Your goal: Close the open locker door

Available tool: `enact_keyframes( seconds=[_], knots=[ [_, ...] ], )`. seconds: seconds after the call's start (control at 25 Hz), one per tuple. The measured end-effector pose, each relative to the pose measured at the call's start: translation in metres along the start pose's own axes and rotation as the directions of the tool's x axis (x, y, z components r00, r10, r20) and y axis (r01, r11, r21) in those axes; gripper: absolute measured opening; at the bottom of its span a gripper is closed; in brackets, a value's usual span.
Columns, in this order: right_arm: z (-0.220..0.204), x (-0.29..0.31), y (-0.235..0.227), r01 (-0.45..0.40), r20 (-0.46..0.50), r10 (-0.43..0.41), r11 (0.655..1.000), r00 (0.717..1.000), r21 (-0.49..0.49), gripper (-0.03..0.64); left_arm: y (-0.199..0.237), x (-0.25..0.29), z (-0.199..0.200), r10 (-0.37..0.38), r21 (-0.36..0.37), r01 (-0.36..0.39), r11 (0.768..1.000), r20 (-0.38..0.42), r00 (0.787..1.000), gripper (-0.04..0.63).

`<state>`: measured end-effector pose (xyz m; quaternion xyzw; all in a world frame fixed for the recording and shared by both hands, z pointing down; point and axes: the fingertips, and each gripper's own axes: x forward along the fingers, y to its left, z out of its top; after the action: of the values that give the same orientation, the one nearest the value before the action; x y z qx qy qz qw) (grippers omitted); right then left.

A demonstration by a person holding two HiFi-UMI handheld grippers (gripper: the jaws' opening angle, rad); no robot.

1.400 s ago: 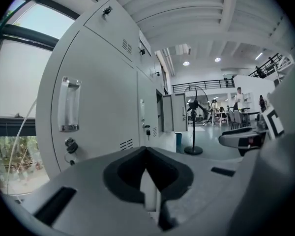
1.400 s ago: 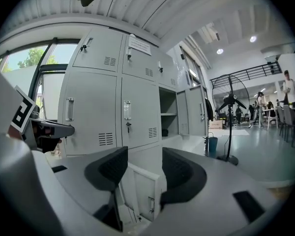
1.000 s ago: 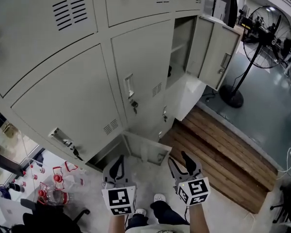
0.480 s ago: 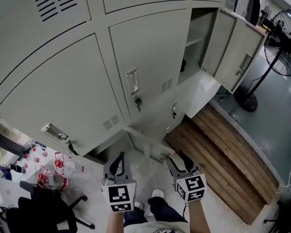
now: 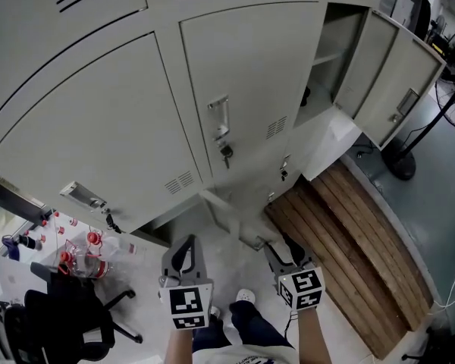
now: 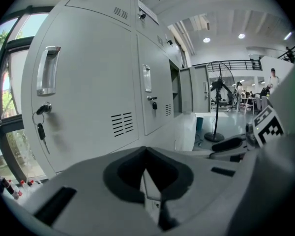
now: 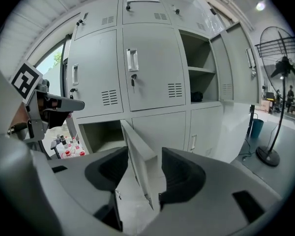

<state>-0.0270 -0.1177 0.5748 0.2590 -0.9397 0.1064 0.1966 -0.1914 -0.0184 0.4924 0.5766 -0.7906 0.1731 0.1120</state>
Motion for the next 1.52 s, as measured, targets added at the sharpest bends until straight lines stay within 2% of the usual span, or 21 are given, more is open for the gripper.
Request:
enact_keyframes(
  seconds=[0.12, 0.2, 0.24, 0.72, 0.96, 1.32, 1.52],
  knots=[
    [-0.004, 0.002, -0.001, -0.004, -0.007, 0.004, 1.0, 1.0, -0.008, 0.206, 0.004, -0.001, -0.007, 0.018, -0.007, -0.018, 1.0, -0.017, 1.0, -0.002],
    [-0.006, 0.002, -0.004, 0.006, -0.007, -0.006, 1.0, 1.0, -0.019, 0.139, 0.006, -0.003, -0.01, 0.03, -0.01, -0.03, 1.0, -0.025, 0.999, -0.002],
    [-0.006, 0.002, -0.005, 0.007, -0.007, -0.007, 1.0, 1.0, -0.023, 0.127, 0.007, -0.004, -0.011, 0.034, -0.012, -0.035, 0.999, -0.027, 0.999, -0.002],
    [-0.011, -0.003, 0.009, -0.028, -0.015, 0.027, 0.998, 1.0, -0.054, 0.11, 0.023, -0.015, -0.017, 0.075, -0.024, -0.075, 0.997, -0.021, 0.997, -0.002],
    [-0.015, -0.008, 0.022, -0.014, -0.03, 0.013, 0.998, 0.999, -0.062, 0.107, 0.033, -0.025, -0.022, 0.064, -0.038, -0.064, 0.997, -0.014, 0.998, -0.002],
    [-0.024, -0.015, 0.061, -0.003, -0.061, -0.002, 0.997, 0.998, -0.081, 0.103, 0.06, -0.05, -0.026, 0.053, -0.047, -0.053, 0.997, 0.007, 0.999, -0.002],
    [-0.028, -0.016, 0.092, -0.036, -0.068, 0.03, 0.996, 0.997, -0.088, 0.1, 0.076, -0.067, -0.033, 0.067, -0.066, -0.066, 0.996, 0.009, 0.998, -0.003]
  ],
)
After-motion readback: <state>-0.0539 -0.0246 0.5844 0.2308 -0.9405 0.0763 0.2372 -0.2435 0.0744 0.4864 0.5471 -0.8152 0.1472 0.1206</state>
